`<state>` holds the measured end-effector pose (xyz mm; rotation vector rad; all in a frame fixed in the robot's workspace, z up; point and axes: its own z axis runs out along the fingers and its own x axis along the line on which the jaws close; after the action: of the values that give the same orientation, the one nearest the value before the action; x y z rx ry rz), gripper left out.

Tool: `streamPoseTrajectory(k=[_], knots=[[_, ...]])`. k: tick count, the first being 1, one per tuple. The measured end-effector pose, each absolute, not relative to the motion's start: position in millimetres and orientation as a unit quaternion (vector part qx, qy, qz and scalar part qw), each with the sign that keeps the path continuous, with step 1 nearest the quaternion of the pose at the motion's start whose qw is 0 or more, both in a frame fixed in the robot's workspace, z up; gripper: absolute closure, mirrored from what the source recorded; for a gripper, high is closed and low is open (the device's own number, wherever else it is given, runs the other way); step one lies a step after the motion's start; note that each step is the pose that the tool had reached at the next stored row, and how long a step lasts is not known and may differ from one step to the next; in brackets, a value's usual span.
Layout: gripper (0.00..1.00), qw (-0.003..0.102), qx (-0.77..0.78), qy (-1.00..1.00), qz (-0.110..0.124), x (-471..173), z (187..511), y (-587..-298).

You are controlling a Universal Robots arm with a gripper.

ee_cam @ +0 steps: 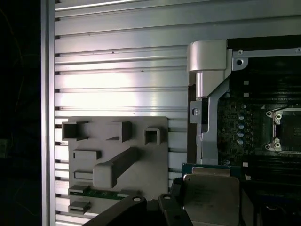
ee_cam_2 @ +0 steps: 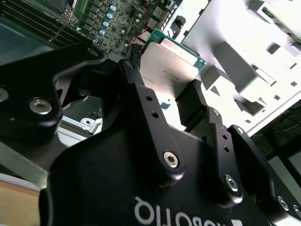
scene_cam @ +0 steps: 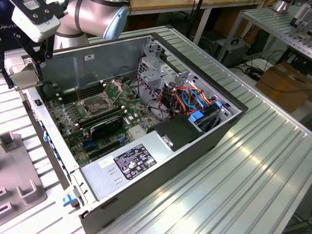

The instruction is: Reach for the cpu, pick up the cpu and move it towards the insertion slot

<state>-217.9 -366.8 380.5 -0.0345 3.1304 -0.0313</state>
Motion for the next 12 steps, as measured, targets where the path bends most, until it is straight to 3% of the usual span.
streamPoseTrajectory(k=[12], knots=[[0.45,0.005,-0.010,1.000,-0.010,-185,381,-365]])
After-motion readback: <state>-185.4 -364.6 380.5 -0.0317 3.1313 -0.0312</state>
